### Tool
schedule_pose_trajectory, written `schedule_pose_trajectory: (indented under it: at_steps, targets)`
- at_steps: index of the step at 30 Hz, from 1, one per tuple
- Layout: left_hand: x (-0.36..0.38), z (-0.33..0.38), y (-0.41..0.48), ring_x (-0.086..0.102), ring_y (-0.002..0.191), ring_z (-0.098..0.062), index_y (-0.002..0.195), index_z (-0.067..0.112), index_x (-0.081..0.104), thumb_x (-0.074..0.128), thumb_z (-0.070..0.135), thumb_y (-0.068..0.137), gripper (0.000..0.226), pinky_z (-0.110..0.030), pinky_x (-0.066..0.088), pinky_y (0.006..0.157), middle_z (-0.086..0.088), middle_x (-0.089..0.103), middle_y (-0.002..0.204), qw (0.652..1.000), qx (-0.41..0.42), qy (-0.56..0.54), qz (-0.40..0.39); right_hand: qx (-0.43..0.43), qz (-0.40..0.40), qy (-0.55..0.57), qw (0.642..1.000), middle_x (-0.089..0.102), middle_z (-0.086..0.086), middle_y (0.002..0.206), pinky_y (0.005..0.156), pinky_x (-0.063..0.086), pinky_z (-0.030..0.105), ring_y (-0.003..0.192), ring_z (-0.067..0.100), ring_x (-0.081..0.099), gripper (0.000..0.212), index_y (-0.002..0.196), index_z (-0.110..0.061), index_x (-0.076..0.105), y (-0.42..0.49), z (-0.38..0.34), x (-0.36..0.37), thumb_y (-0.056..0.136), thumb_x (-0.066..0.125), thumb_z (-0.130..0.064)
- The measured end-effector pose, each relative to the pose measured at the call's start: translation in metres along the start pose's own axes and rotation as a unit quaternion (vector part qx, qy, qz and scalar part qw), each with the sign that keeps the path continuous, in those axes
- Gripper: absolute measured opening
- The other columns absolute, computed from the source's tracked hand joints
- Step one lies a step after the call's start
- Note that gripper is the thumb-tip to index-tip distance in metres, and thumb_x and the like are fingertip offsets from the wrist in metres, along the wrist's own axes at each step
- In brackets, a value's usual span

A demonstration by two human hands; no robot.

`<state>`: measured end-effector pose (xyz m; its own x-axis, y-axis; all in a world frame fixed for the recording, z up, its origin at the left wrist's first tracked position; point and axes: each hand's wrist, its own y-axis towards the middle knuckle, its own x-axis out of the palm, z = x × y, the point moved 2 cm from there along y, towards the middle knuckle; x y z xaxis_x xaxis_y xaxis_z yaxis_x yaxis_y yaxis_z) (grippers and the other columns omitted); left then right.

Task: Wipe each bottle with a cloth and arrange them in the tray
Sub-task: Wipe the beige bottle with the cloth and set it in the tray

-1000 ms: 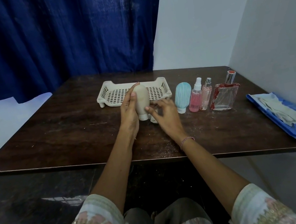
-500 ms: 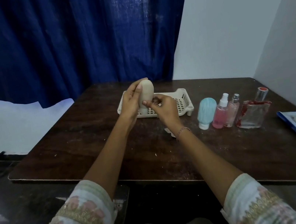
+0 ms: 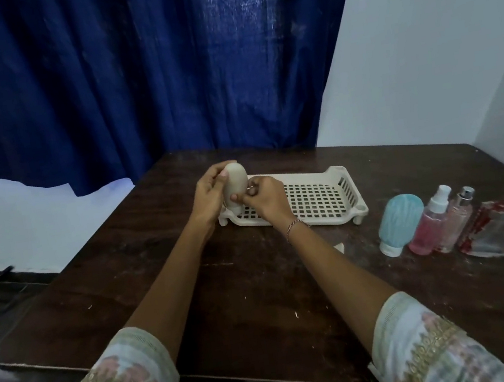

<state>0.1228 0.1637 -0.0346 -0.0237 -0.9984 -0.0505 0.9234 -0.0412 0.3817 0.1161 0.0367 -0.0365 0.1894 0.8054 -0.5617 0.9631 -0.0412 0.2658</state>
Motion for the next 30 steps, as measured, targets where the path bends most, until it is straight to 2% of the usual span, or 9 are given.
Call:
schedule_pose_trajectory:
  at_steps: [3, 8, 11, 14, 17, 21, 25, 28, 30]
  targets:
    - [-0.001, -0.006, 0.0, 0.057, 0.102, -0.005, 0.12, 0.007, 0.058, 0.039, 0.011, 0.099, 0.029, -0.012, 0.048, 0.078, -0.002, 0.06, 0.118, 1.0, -0.003, -0.015, 0.009, -0.003, 0.0, -0.007, 1.0, 0.055, -0.004, 0.059, 0.05, 0.032, 0.019, 0.054, 0.004, 0.048, 0.027, 0.077, -0.012, 0.062, 0.002, 0.004, 0.006, 0.075, 0.077, -0.034]
    - [0.0, -0.009, -0.001, 0.055, 0.109, -0.01, 0.121, 0.009, 0.059, 0.038, 0.01, 0.099, 0.03, -0.016, 0.049, 0.084, -0.006, 0.059, 0.125, 0.999, -0.012, -0.043, 0.016, 0.002, -0.008, -0.009, 1.0, 0.056, -0.004, 0.062, 0.049, 0.033, 0.013, 0.061, 0.01, 0.053, 0.029, 0.083, -0.009, 0.062, 0.002, 0.005, 0.006, 0.075, 0.077, -0.033]
    - [-0.001, -0.01, -0.003, 0.055, 0.114, -0.012, 0.125, 0.01, 0.058, 0.038, 0.012, 0.1, 0.032, -0.021, 0.048, 0.092, -0.007, 0.058, 0.128, 0.998, -0.028, -0.057, 0.03, -0.006, -0.015, -0.014, 1.0, 0.061, 0.0, 0.075, 0.051, 0.035, 0.012, 0.071, 0.012, 0.056, 0.032, 0.094, -0.007, 0.062, -0.002, 0.003, 0.005, 0.076, 0.076, -0.03]
    - [-0.002, -0.005, -0.007, 0.056, 0.108, -0.003, 0.127, 0.012, 0.055, 0.04, 0.014, 0.1, 0.032, -0.009, 0.047, 0.081, -0.006, 0.059, 0.127, 0.995, -0.039, -0.066, 0.071, -0.021, -0.013, -0.002, 1.0, 0.066, 0.006, 0.097, 0.064, 0.039, 0.017, 0.081, 0.012, 0.057, 0.049, 0.116, -0.006, 0.057, -0.008, -0.001, -0.001, 0.076, 0.076, -0.027]
    - [-0.002, 0.005, -0.013, 0.055, 0.106, 0.0, 0.128, 0.012, 0.055, 0.041, 0.013, 0.099, 0.032, -0.001, 0.043, 0.074, -0.005, 0.058, 0.127, 0.992, -0.034, -0.068, 0.103, -0.022, -0.007, -0.003, 1.0, 0.068, 0.008, 0.099, 0.069, 0.042, 0.019, 0.082, 0.011, 0.058, 0.056, 0.124, -0.007, 0.052, -0.013, -0.006, -0.012, 0.077, 0.076, -0.024]
    - [-0.001, 0.019, -0.021, 0.053, 0.117, -0.008, 0.127, 0.013, 0.055, 0.042, 0.012, 0.098, 0.031, -0.01, 0.043, 0.083, -0.005, 0.059, 0.126, 0.991, -0.016, -0.063, 0.121, -0.018, -0.003, 0.014, 1.0, 0.068, 0.008, 0.098, 0.085, 0.049, 0.025, 0.091, 0.014, 0.062, 0.061, 0.13, -0.007, 0.049, -0.017, -0.014, -0.027, 0.077, 0.076, -0.021]
    - [0.004, 0.034, -0.031, 0.054, 0.117, -0.01, 0.124, 0.015, 0.056, 0.044, 0.011, 0.097, 0.03, -0.025, 0.041, 0.101, -0.004, 0.061, 0.123, 0.99, -0.016, -0.063, 0.122, -0.02, -0.006, 0.012, 1.0, 0.064, 0.009, 0.101, 0.083, 0.046, 0.021, 0.087, 0.011, 0.056, 0.06, 0.132, -0.005, 0.046, -0.024, -0.025, -0.039, 0.08, 0.073, -0.012]
    - [0.007, 0.041, -0.037, 0.054, 0.117, -0.009, 0.124, 0.016, 0.057, 0.045, 0.01, 0.097, 0.03, -0.021, 0.041, 0.096, -0.004, 0.06, 0.126, 0.991, -0.022, -0.053, 0.123, -0.016, -0.006, -0.004, 1.0, 0.064, 0.009, 0.1, 0.089, 0.048, 0.027, 0.091, 0.015, 0.06, 0.059, 0.134, -0.005, 0.046, -0.028, -0.028, -0.04, 0.081, 0.072, -0.01]
    - [0.008, 0.043, -0.04, 0.053, 0.118, -0.01, 0.124, 0.015, 0.057, 0.045, 0.009, 0.097, 0.03, -0.022, 0.041, 0.098, -0.003, 0.059, 0.127, 0.991, -0.032, -0.043, 0.123, -0.012, -0.022, -0.012, 1.0, 0.065, 0.009, 0.102, 0.09, 0.049, 0.03, 0.094, 0.019, 0.062, 0.058, 0.134, -0.007, 0.046, -0.029, -0.027, -0.038, 0.081, 0.071, -0.01]
